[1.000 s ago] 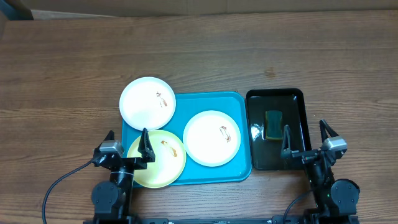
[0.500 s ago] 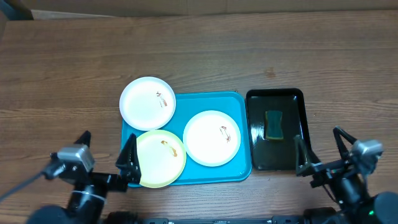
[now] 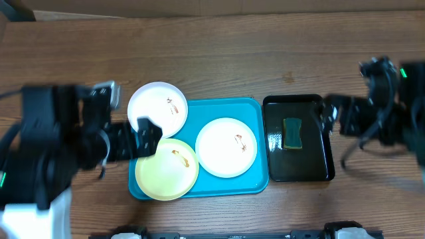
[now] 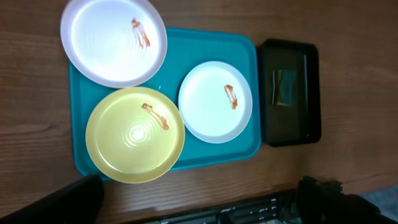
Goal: Clean dirty plates on tray and stack at the side
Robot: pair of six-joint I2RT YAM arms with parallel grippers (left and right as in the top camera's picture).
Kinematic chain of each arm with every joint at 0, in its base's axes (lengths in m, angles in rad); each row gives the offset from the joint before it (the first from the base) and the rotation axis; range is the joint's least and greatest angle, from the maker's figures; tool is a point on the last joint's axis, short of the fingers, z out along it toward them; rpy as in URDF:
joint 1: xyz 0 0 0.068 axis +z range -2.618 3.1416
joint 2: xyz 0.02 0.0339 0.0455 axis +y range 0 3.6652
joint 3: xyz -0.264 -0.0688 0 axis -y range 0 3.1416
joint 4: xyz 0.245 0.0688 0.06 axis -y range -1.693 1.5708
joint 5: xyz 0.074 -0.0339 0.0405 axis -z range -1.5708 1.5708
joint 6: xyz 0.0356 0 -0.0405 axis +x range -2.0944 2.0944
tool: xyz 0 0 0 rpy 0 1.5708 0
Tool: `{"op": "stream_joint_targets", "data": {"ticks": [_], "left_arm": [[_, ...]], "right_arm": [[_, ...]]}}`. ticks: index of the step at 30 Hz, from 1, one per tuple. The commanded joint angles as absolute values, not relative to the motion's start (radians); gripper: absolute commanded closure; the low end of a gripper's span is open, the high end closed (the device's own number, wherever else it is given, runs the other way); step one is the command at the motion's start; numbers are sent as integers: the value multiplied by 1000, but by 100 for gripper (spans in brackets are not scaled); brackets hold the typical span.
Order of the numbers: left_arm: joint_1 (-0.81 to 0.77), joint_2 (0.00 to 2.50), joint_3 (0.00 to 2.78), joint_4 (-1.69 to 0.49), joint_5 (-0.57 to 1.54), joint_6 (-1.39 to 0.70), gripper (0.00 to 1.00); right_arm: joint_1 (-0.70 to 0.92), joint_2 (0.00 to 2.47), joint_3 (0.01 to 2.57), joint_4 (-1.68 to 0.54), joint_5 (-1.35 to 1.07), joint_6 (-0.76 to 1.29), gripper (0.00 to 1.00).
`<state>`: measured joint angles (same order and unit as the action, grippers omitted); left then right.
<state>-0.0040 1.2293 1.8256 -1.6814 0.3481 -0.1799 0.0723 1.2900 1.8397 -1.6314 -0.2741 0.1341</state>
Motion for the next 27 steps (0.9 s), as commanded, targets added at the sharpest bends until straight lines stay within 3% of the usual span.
{"op": "stream_joint_targets", "data": {"ticks": [1,5,10,14,20,27], "left_arm": [[-1,1325,1845,-1689,364,-160,0],[-33,1416,1780,-1689,447,-157,0],[-142,1490,1642,-1627,403,-153,0],[-227,1537,1516,-1520,381,-171,0],[-327,1604,1363,-1295,274,-294,0],[-382,1734,1342,-1131,240,-321,4]], "right_arm": [[70,1416,1917,-1692,-336,131,0],[80,1485,1864,-1694,-360,133,14],[96,1493,1786,-1660,-330,144,25],[96,1493,1726,-1646,-298,193,25],[97,1493,1575,-1557,-278,216,37],[97,1493,1380,-1388,-278,253,44]]}}
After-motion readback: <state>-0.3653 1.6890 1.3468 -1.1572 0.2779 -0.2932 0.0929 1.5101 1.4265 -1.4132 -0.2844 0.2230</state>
